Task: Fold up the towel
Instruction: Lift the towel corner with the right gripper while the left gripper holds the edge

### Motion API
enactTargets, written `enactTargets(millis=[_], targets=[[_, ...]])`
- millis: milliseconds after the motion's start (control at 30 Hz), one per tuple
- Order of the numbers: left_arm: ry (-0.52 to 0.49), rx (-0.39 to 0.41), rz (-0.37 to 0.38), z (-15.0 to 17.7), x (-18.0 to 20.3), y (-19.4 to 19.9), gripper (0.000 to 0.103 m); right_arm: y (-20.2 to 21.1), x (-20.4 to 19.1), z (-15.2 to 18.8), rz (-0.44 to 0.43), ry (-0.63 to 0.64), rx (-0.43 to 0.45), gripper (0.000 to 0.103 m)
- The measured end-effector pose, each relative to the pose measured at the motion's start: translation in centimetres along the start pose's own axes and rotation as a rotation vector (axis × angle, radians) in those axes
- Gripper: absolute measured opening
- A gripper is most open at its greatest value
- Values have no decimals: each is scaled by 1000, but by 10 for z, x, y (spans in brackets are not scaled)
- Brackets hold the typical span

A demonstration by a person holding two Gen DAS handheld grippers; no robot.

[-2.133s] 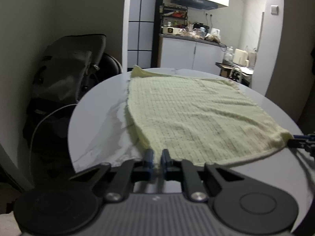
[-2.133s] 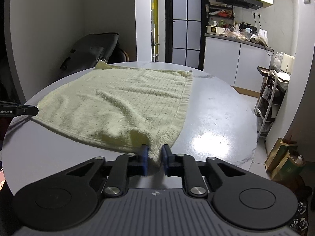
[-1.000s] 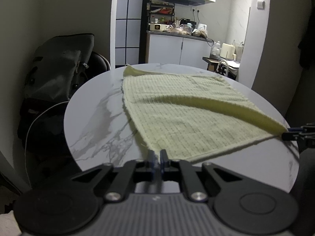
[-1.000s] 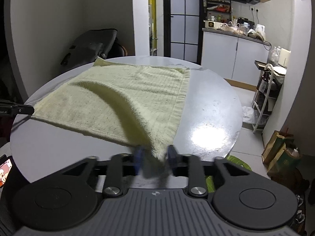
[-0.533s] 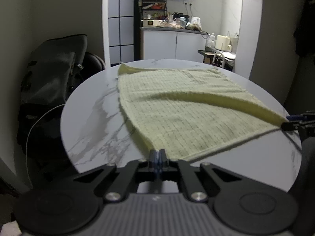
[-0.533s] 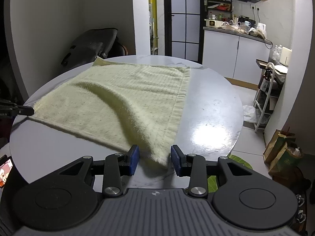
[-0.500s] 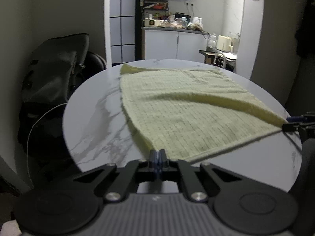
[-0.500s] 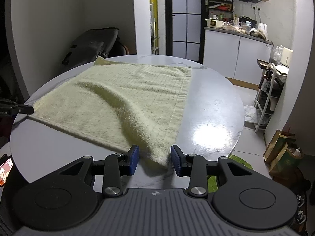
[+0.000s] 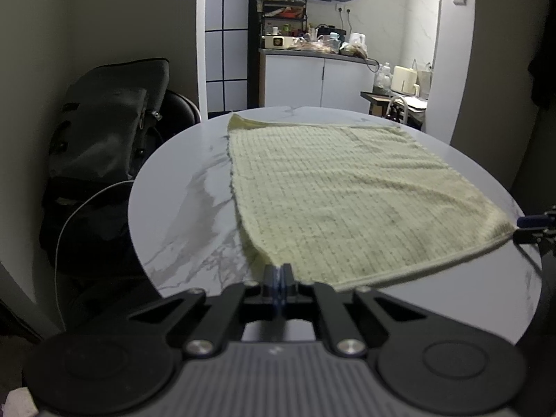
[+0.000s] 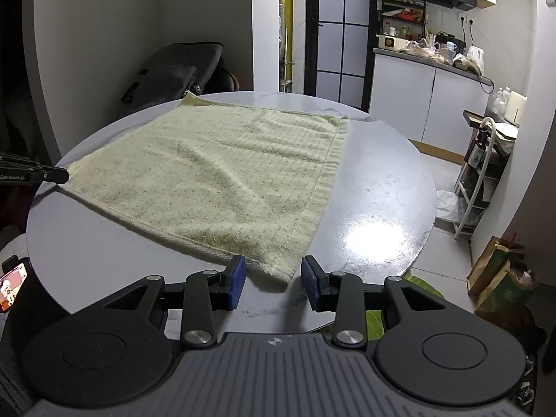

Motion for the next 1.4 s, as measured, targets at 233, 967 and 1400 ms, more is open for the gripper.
enactTargets(millis=[233, 967, 1400], targets=[[3, 1, -2, 0, -2, 2, 3, 1, -1, -2, -9, 23, 9, 15], [-4, -12, -14, 1, -11, 7, 19, 20, -12, -68, 23, 158, 134, 13], [4, -14, 3, -2, -19, 9, 19, 16, -15, -102, 28, 196, 167, 13]])
Point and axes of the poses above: each gripper's, at about its wrist camera, not at the fingertips, and y roughly against the way its jaws point, x to its right, z to its underside, the point moved 2 cm from there along -y, roughly the way its jaws point, and after that the axes turned 10 degrees about y, right-handed, at the moved point
